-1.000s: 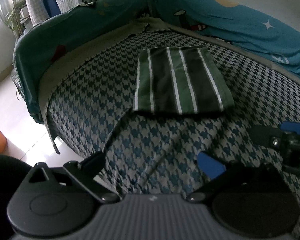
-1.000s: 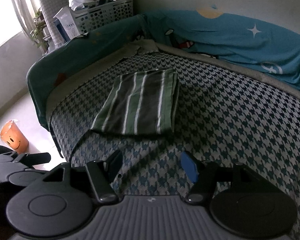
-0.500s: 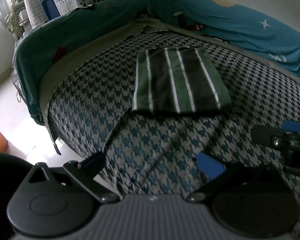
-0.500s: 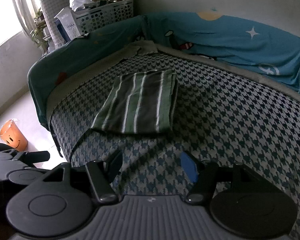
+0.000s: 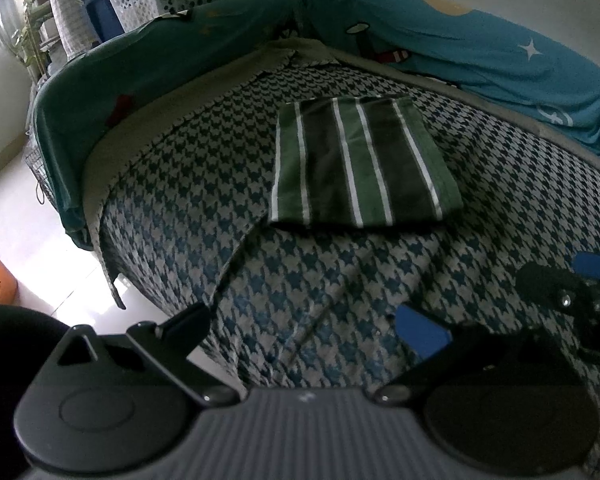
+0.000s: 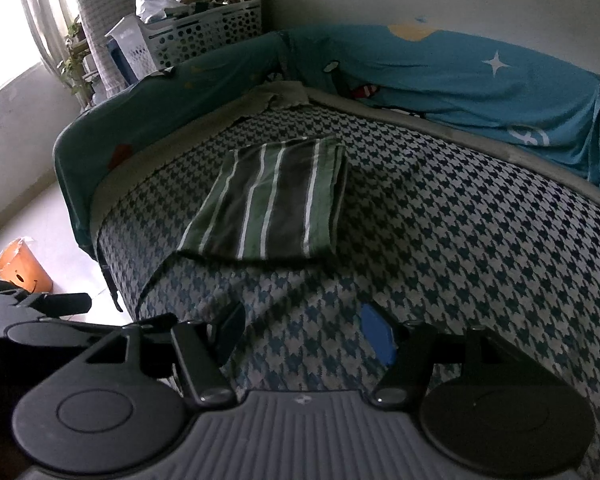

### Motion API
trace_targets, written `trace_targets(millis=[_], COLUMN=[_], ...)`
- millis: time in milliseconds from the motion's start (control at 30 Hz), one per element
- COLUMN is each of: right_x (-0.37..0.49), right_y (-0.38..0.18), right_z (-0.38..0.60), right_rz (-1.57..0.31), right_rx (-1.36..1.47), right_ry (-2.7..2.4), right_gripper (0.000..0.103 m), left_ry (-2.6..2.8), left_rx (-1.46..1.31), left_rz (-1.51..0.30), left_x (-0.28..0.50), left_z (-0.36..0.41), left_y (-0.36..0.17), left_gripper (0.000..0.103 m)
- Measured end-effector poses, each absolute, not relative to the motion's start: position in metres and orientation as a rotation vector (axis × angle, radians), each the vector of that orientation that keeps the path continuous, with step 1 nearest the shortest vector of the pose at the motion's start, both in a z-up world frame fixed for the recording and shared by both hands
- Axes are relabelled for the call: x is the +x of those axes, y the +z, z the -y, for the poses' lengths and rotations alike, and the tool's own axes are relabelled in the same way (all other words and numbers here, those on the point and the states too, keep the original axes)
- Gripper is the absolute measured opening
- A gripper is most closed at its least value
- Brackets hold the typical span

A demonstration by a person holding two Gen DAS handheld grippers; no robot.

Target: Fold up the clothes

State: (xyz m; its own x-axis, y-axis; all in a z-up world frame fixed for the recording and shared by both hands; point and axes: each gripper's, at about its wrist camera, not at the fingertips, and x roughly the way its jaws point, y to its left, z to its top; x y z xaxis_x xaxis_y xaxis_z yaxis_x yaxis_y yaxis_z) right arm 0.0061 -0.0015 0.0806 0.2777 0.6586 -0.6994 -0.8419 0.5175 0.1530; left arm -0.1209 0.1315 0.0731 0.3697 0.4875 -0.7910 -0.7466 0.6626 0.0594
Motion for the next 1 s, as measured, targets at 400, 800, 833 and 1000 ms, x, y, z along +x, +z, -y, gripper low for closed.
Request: trace_targets(millis=[400, 800, 833, 1000], right_x=[0.007, 0.009, 0.01, 0.012], right_y=[0.082, 0.084, 0.084, 0.084], right_z=[0.016, 0.037, 0.039, 0.054], right_rz=[-0.795, -0.788, -0.789, -0.794], right_rx=[-0.26, -0.259, -0.258, -0.251], right_ry=[1.0, 0.981, 0.976, 0.949], right_gripper=[0.065, 0.065, 0.065, 0.065], left_ry=[0.81, 0.801, 0.8, 0.79], left_rx=[-0.35, -0.335, -0.334, -0.332], left_rz=[-0.883, -0.881, -0.882, -0.886], left_x=[-0.122, -0.119, -0.118, -0.116], left_z=[-0.126, -0.117, -0.117, -0.113], left_y=[0.078, 0.08, 0.08, 0.079], left_gripper=[0.103, 0.103, 0.103, 0.103])
